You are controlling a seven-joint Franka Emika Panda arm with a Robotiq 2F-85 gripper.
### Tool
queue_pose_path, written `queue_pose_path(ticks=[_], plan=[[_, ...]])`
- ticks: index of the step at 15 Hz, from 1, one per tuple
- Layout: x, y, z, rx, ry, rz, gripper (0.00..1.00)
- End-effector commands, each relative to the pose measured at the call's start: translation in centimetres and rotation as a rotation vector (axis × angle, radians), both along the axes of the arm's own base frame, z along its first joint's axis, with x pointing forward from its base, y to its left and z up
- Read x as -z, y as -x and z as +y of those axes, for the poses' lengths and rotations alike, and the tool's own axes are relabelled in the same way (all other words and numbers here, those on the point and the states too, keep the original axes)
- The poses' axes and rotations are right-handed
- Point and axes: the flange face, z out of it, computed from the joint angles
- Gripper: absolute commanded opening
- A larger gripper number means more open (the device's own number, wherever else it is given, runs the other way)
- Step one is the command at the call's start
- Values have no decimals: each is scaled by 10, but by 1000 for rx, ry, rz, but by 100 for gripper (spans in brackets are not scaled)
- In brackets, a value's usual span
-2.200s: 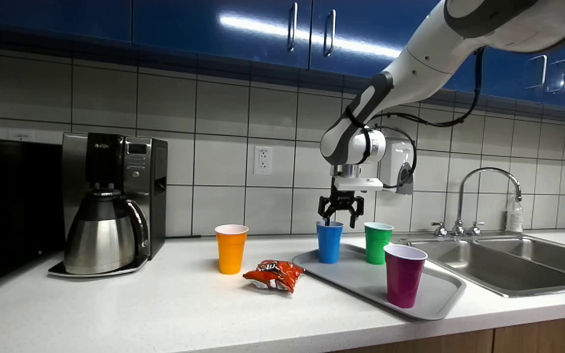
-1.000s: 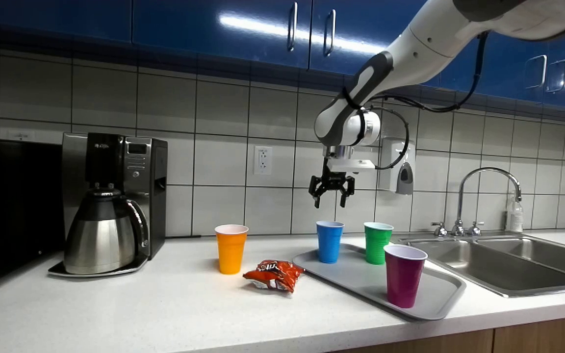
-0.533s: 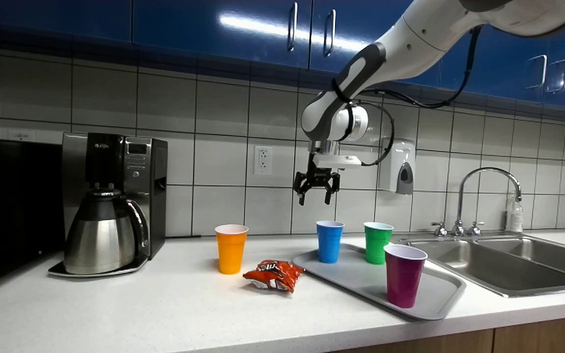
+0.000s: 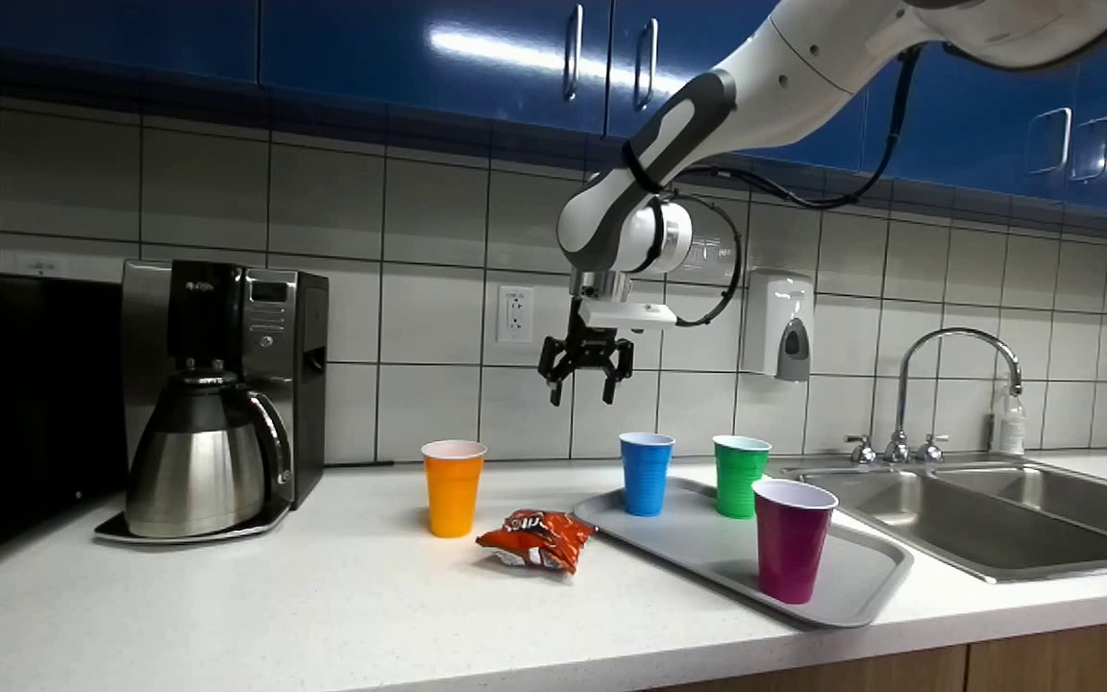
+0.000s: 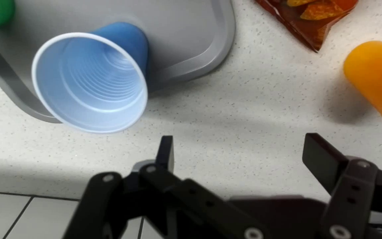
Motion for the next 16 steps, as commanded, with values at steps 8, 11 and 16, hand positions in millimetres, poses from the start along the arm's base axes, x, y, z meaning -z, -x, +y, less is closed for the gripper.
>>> queue_pose_path(ticks=[8, 11, 16], plan=[[1, 18, 52, 21, -20, 9, 100], [4, 17, 51, 23, -20, 12, 100], [4, 17, 50, 25, -19, 13, 100]])
